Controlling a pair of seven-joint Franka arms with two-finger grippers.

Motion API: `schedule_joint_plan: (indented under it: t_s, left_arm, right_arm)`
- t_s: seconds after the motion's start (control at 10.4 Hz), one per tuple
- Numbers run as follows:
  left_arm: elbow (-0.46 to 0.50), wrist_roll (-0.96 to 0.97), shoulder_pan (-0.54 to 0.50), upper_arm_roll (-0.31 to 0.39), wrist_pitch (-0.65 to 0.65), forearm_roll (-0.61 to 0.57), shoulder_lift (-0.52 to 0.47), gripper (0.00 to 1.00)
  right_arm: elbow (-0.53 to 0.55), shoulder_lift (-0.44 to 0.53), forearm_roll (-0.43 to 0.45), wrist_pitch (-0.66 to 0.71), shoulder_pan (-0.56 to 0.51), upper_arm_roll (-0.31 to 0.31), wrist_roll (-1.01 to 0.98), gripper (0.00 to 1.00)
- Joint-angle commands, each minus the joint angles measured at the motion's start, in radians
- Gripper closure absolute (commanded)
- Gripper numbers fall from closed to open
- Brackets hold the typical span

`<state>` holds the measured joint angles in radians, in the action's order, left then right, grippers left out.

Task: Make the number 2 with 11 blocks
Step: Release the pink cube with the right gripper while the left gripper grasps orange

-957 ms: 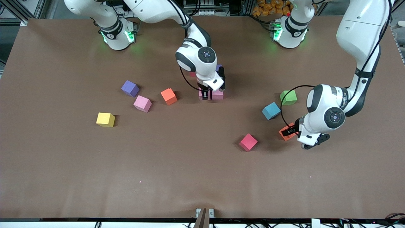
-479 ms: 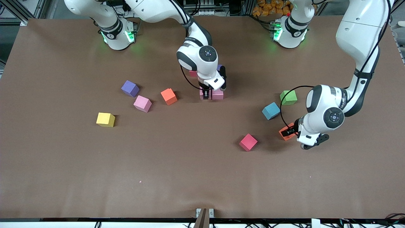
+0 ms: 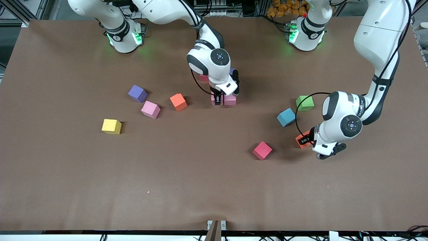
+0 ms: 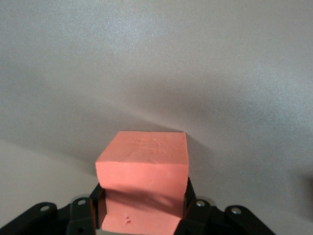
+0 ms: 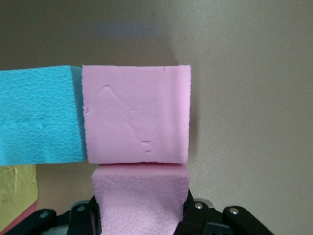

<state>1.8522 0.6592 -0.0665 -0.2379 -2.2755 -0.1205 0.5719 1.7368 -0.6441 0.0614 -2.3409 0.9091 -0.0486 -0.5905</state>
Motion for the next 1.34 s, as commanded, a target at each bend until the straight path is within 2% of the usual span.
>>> schedule_joint_plan:
  t_s: [0.0, 0.38, 0.67, 0.77, 0.96, 1.24]
  left_arm:
    - [-0.016, 0.013, -0.001, -0.005, -0.002, -0.024, 0.003, 0.57]
    - [-0.057, 0.014, 0.004, -0.012, 0.042, -0.010, -0.010, 0.56]
    - [-0.091, 0.026, 0.004, -0.052, 0.079, -0.008, -0.018, 0.57]
    - [-0.099, 0.031, 0.004, -0.066, 0.091, -0.011, -0.020, 0.57]
    - [-0.103, 0.039, 0.004, -0.095, 0.091, -0.014, -0.023, 0.57]
    - [-0.123, 0.040, 0.031, -0.109, 0.093, -0.013, -0.026, 0.58]
  right_arm:
    - [-0.023, -0.019, 0.003, 0.003, 0.010, 0.004, 0.021, 0.47]
    - [-0.029, -0.023, 0.003, 0.005, 0.011, 0.004, 0.084, 0.46]
    - [-0.031, -0.025, 0.003, 0.005, 0.022, 0.004, 0.092, 0.46]
    - [-0.031, -0.026, 0.003, 0.003, 0.020, 0.004, 0.092, 0.44]
    - [-0.033, -0.025, 0.011, 0.002, 0.020, 0.004, 0.089, 0.00]
    - [-0.031, -0.017, 0.011, 0.011, 0.013, 0.004, 0.083, 0.00]
